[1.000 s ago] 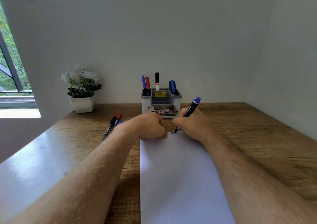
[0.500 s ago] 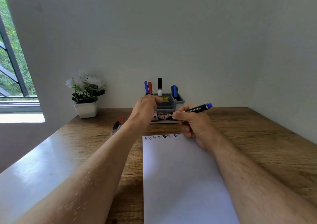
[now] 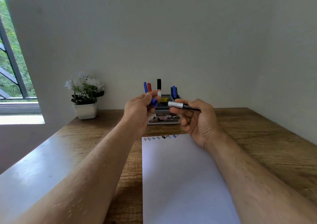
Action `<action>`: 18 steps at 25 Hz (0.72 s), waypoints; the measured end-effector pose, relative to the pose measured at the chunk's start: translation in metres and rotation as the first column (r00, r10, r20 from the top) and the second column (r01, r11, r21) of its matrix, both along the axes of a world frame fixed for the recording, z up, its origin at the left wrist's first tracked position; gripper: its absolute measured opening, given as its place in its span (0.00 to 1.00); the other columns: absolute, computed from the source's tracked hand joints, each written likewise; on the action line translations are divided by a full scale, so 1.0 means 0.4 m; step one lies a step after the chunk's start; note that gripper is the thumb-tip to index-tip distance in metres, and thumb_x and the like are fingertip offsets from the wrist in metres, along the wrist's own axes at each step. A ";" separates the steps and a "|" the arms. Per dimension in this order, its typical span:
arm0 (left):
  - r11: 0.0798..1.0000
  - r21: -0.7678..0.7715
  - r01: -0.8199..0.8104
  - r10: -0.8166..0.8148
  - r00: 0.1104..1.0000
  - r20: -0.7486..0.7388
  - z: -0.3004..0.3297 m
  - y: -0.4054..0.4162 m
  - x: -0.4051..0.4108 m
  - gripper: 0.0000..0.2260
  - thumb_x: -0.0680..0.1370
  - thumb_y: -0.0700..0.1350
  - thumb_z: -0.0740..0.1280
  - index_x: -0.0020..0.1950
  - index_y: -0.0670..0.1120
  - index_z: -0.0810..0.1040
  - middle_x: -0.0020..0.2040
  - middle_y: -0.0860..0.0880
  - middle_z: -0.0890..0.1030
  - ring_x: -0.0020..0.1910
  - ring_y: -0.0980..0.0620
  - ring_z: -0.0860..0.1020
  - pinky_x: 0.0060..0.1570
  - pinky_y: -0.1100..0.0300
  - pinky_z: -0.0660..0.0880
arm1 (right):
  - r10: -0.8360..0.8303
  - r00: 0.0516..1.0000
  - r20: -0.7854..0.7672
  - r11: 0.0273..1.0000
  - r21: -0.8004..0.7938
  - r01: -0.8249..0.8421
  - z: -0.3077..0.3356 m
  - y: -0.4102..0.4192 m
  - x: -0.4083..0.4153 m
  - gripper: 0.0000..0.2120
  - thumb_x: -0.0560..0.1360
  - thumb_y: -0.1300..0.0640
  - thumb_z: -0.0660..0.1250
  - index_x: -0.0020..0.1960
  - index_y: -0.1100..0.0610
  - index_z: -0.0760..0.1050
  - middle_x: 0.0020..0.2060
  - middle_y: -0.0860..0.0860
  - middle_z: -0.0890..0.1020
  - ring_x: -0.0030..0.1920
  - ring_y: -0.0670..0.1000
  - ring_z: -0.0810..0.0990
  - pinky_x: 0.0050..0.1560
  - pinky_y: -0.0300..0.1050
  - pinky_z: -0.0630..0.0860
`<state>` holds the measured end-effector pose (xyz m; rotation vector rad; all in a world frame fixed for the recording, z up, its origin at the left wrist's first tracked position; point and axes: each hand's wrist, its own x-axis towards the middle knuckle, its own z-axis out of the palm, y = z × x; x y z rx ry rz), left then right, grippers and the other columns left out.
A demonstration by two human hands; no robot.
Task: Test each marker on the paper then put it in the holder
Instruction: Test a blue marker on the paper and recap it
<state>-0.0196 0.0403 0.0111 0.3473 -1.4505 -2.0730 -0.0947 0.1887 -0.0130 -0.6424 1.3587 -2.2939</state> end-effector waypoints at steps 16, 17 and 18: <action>0.995 0.016 -0.094 0.095 0.994 -0.057 -0.021 -0.030 -0.014 0.07 0.75 0.43 0.72 0.50 0.43 0.79 0.40 0.43 0.84 0.32 0.54 0.79 0.37 0.61 0.77 | -0.237 0.869 -0.434 0.912 0.209 0.354 -0.012 -0.012 -0.005 0.02 0.75 0.58 0.72 0.46 0.53 0.82 0.39 0.52 0.82 0.36 0.45 0.80 0.35 0.39 0.79; 0.994 0.010 -0.109 0.110 0.992 -0.057 -0.023 -0.031 -0.014 0.06 0.75 0.43 0.72 0.49 0.43 0.79 0.41 0.43 0.84 0.33 0.54 0.79 0.37 0.60 0.78 | -0.249 0.830 -0.499 0.889 0.223 0.401 -0.016 -0.016 -0.007 0.02 0.75 0.57 0.72 0.46 0.51 0.82 0.43 0.52 0.83 0.44 0.48 0.82 0.43 0.45 0.82; 0.993 0.006 -0.121 0.121 0.991 -0.056 -0.025 -0.032 -0.015 0.06 0.76 0.43 0.72 0.49 0.43 0.80 0.41 0.43 0.84 0.34 0.53 0.79 0.37 0.60 0.78 | -0.255 0.803 -0.539 0.870 0.234 0.434 -0.019 -0.020 -0.008 0.02 0.75 0.56 0.71 0.47 0.50 0.82 0.46 0.53 0.84 0.49 0.52 0.83 0.49 0.51 0.82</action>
